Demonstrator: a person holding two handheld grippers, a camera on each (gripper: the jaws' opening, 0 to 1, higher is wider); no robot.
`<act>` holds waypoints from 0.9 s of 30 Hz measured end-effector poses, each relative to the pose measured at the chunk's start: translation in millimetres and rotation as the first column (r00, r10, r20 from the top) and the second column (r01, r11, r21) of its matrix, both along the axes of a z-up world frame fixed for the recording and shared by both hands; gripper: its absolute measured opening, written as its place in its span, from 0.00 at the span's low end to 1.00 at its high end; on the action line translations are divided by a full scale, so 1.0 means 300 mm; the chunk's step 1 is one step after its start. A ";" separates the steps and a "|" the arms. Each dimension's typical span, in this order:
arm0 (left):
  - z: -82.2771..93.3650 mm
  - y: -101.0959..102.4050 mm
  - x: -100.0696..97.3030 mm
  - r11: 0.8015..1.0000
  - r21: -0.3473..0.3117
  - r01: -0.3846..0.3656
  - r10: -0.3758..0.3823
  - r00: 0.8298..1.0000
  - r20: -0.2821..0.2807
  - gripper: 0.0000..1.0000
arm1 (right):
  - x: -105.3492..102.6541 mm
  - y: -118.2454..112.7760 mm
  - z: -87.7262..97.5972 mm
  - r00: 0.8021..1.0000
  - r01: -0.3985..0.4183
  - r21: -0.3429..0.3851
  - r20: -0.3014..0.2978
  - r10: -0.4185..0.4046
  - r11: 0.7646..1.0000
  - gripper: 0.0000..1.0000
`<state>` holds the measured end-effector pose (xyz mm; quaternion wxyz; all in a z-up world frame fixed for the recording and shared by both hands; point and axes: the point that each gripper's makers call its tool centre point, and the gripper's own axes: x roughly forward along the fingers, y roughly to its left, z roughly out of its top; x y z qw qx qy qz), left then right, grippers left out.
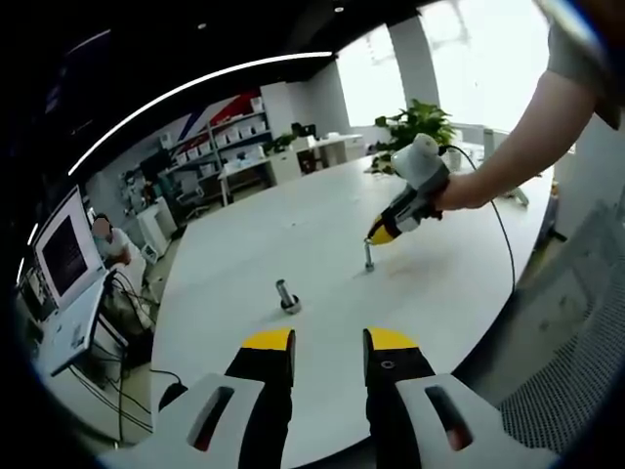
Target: Place the washer onto the threaded stud by aligning its center hole with the stud, sliding it down to the base, and recovering from edge contact or off-axis alignment until the washer reaches the visible bottom stop.
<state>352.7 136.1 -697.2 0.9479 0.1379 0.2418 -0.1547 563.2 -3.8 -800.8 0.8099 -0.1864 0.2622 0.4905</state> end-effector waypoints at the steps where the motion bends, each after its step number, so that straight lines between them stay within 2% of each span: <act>1: -0.001 -0.001 0.000 1.000 0.000 0.002 -0.002 1.000 -0.002 0.26 | 0.002 0.001 -0.002 1.000 -0.003 -0.001 0.000 0.003 1.000 0.14; 13: -0.006 -0.001 0.000 1.000 0.003 0.003 -0.003 1.000 -0.009 0.26 | 0.004 0.010 -0.033 1.000 -0.023 -0.033 -0.013 0.022 0.999 0.14; 27: -0.007 -0.003 0.000 1.000 0.004 0.008 -0.008 1.000 -0.010 0.26 | 0.006 0.004 -0.054 0.999 -0.016 -0.036 -0.039 0.014 0.999 0.15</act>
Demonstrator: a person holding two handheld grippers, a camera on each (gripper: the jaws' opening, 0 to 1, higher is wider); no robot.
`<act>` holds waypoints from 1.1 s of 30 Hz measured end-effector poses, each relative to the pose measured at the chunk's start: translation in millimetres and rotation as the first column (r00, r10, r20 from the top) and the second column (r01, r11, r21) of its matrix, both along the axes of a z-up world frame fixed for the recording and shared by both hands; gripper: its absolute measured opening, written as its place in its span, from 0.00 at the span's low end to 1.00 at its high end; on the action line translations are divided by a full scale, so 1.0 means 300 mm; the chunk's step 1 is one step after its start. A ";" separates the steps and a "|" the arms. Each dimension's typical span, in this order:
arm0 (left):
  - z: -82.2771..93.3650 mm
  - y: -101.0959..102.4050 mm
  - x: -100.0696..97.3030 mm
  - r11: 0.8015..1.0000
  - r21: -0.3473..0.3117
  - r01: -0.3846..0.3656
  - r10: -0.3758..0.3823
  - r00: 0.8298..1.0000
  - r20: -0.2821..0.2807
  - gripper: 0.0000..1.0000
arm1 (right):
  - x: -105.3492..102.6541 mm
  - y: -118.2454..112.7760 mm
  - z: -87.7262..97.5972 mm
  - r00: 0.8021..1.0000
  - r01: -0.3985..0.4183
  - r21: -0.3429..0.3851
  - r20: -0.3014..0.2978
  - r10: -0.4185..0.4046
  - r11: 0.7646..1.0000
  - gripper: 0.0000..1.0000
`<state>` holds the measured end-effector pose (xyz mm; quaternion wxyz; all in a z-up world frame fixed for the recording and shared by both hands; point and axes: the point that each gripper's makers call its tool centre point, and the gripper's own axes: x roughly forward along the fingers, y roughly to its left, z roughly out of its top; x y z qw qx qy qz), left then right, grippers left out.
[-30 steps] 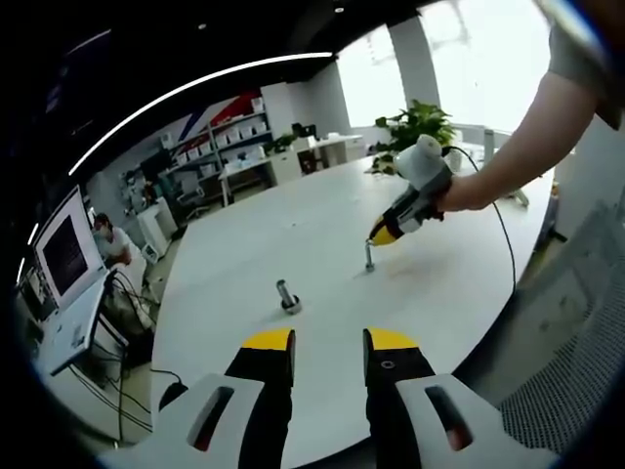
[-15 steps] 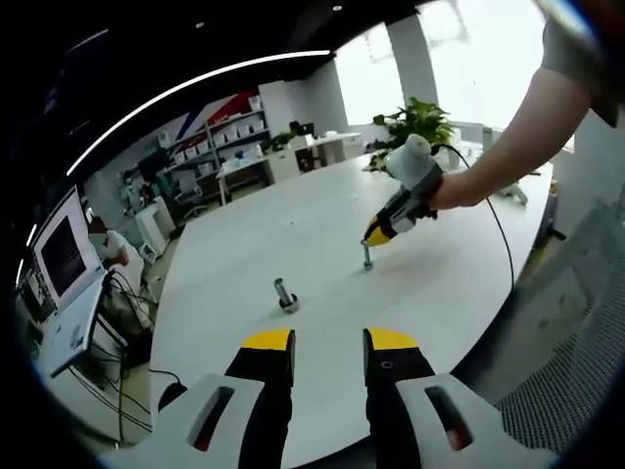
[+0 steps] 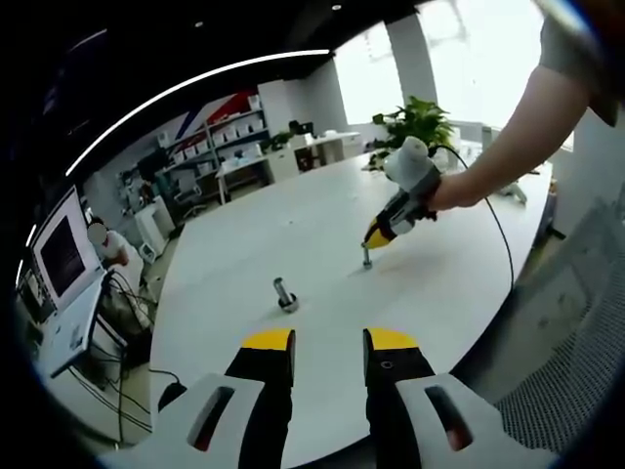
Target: Place the washer onto the threaded stud by aligning its center hole with the stud, sliding it down to the base, and recovering from edge contact or off-axis alignment until the washer reaches the visible bottom stop.
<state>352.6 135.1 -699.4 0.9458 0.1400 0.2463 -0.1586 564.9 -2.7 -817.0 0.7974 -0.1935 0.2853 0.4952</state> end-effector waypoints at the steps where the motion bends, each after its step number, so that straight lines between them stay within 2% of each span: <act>1: -0.001 0.000 0.000 1.000 0.001 0.000 0.000 1.000 -0.001 0.26 | -0.001 0.000 -0.002 1.000 0.001 0.000 -0.005 -0.001 1.000 0.15; 6: 0.000 0.000 -0.001 1.000 0.001 0.000 0.000 1.000 0.001 0.26 | -0.016 -0.013 0.001 1.000 0.008 0.004 -0.019 -0.008 1.000 0.16; 11: 0.001 -0.003 -0.001 1.000 0.000 0.003 -0.003 1.000 0.001 0.26 | -0.017 -0.026 0.027 1.000 0.026 0.021 -0.009 -0.025 0.999 0.16; 14: -0.001 -0.002 -0.001 1.000 -0.004 0.003 -0.003 1.000 -0.001 0.26 | -0.024 -0.027 0.087 0.999 0.045 0.067 0.020 -0.046 0.997 0.17; 16: -0.006 0.005 -0.001 1.000 -0.007 -0.006 0.006 1.000 -0.011 0.26 | -0.037 -0.025 0.117 0.998 0.060 0.110 0.011 -0.061 0.992 0.17; 26: 0.020 0.034 0.006 0.996 -0.071 -0.054 0.055 0.998 0.012 0.26 | -0.131 -0.071 0.273 0.992 0.094 0.220 0.059 -0.110 0.971 0.17; 30: 0.023 0.034 0.009 0.995 -0.078 -0.058 0.059 0.998 0.015 0.27 | -0.168 -0.085 0.328 0.988 0.122 0.282 0.058 -0.144 0.952 0.18; 31: 0.023 0.031 0.008 0.996 -0.074 -0.053 0.055 0.998 0.015 0.27 | -0.178 -0.087 0.345 0.986 0.140 0.307 0.042 -0.160 0.941 0.18; 33: 0.023 0.027 0.008 0.997 -0.069 -0.046 0.047 0.999 0.017 0.27 | -0.183 -0.100 0.360 0.980 0.175 0.323 0.029 -0.195 0.930 0.24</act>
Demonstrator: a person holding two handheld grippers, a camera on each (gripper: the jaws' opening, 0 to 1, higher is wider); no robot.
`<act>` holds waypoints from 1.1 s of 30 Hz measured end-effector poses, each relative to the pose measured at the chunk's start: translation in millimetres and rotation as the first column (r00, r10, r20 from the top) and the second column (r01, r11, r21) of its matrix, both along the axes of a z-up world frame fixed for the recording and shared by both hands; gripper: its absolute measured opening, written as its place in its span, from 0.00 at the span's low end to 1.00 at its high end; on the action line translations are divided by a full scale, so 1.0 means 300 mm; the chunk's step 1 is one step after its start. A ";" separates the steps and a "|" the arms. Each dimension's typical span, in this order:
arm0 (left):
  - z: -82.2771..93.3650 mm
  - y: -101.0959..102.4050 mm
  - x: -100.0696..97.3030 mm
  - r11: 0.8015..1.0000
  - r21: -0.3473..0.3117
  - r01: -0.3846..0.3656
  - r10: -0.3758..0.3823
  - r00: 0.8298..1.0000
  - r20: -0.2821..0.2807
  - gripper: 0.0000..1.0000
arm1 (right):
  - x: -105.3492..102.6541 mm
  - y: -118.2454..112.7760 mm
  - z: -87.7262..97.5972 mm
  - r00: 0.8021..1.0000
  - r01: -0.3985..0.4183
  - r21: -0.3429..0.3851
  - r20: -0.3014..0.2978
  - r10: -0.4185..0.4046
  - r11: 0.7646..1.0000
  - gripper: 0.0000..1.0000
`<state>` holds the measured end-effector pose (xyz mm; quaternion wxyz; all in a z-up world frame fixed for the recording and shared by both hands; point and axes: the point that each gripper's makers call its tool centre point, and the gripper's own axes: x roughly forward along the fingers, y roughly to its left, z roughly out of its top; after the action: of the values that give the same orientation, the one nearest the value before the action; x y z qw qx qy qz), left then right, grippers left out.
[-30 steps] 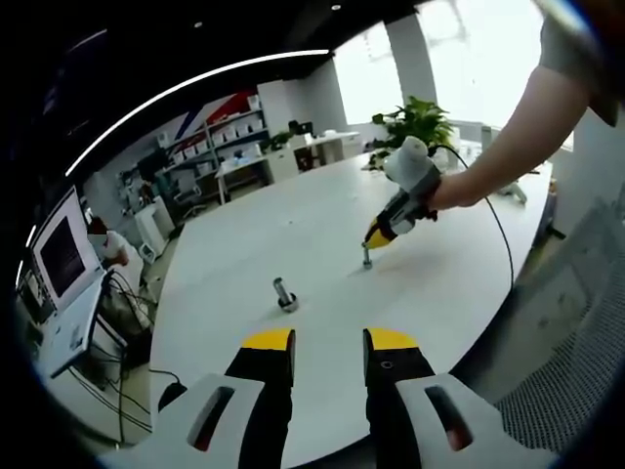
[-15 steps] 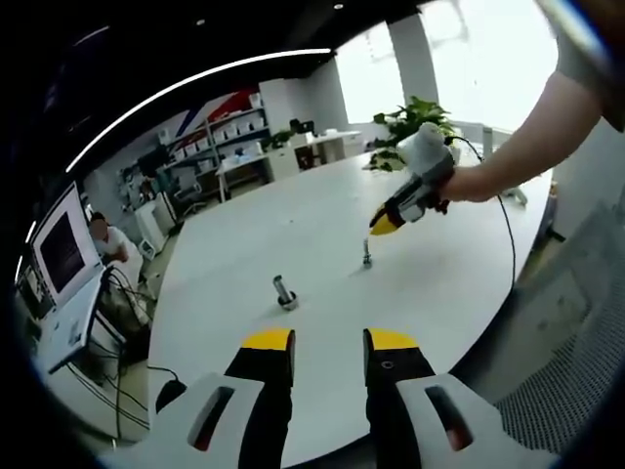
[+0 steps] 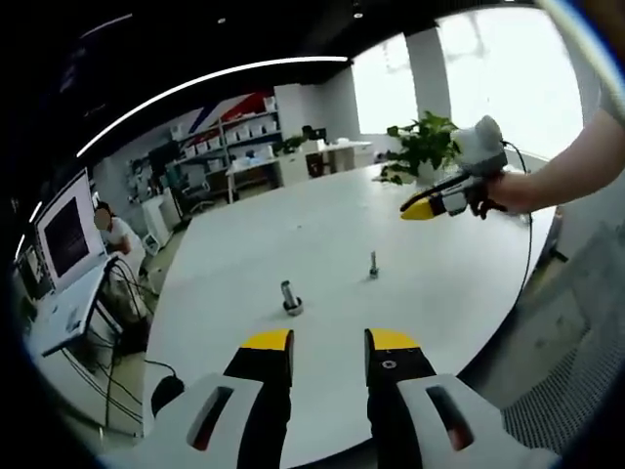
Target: Place the washer onto the threaded stud by aligning its center hole with the stud, sliding it down to the base, and recovering from edge contact or off-axis alignment until the washer reaches the visible bottom stop.
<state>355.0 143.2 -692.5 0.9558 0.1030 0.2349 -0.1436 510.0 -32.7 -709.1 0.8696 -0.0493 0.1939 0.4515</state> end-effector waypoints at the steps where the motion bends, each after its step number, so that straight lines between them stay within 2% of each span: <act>1: 0.001 0.000 0.000 1.000 0.002 0.002 -0.002 1.000 0.002 0.27 | -0.003 -0.007 0.006 1.000 0.007 -0.003 0.013 -0.007 1.000 0.26; 2: 0.001 0.000 0.001 1.000 0.000 0.001 -0.001 1.000 0.003 0.27 | -0.005 -0.015 0.018 0.999 0.016 0.001 0.039 -0.016 1.000 0.27; 6: 0.002 -0.001 0.000 1.000 -0.004 0.002 -0.002 1.000 0.001 0.27 | -0.053 -0.038 0.067 0.997 0.029 0.046 0.075 -0.033 0.999 0.27; 8: 0.003 -0.003 0.001 1.000 0.000 0.005 -0.005 1.000 0.003 0.27 | -0.082 -0.045 0.078 0.998 0.030 0.066 0.044 -0.033 0.997 0.28; 12: 0.002 -0.006 0.000 1.000 -0.005 0.006 -0.006 1.000 0.000 0.27 | -0.119 -0.075 0.080 0.998 0.025 0.037 0.051 -0.027 0.999 0.28; 14: 0.006 -0.008 0.001 1.000 -0.006 0.006 -0.006 1.000 0.004 0.27 | -0.133 -0.095 0.077 0.999 0.047 0.027 0.025 -0.048 0.999 0.29; 16: 0.008 -0.007 0.001 1.000 -0.006 0.005 -0.005 1.000 0.009 0.27 | -0.162 -0.098 0.092 0.999 0.047 0.054 0.014 -0.048 0.997 0.29; 21: 0.019 -0.004 0.004 1.000 -0.018 -0.003 0.003 1.000 0.020 0.28 | -0.219 -0.106 0.109 0.998 0.043 0.052 0.046 -0.046 0.998 0.29; 24: 0.032 -0.001 0.003 1.000 -0.029 -0.009 0.010 0.999 0.037 0.28 | -0.245 -0.121 0.148 0.995 0.070 0.097 0.065 -0.077 0.993 0.29; 27: 0.053 0.001 0.005 0.999 -0.045 -0.014 0.017 0.998 0.063 0.28 | -0.258 -0.141 0.173 0.988 0.100 0.100 0.104 -0.110 0.990 0.30; 29: 0.058 0.000 0.007 0.998 -0.054 -0.016 0.019 0.997 0.070 0.28 | -0.278 -0.144 0.189 0.988 0.131 0.159 0.065 -0.143 0.979 0.32; 30: 0.058 0.000 0.008 0.998 -0.053 -0.016 0.020 0.997 0.070 0.28 | -0.291 -0.144 0.188 0.989 0.121 0.151 0.069 -0.132 0.981 0.32; 32: 0.056 0.003 0.009 0.999 -0.048 -0.017 0.020 0.997 0.073 0.29 | -0.317 -0.146 0.185 0.988 0.098 0.103 0.112 -0.109 0.990 0.33; 33: 0.057 0.000 0.008 0.998 -0.054 -0.016 0.020 0.997 0.072 0.29 | -0.326 -0.146 0.194 0.988 0.094 0.104 0.110 -0.105 0.990 0.32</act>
<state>357.3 143.2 -675.5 0.9674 0.0805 0.1972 -0.1374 412.3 -76.5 -651.0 0.9021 -0.0223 0.1230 0.4130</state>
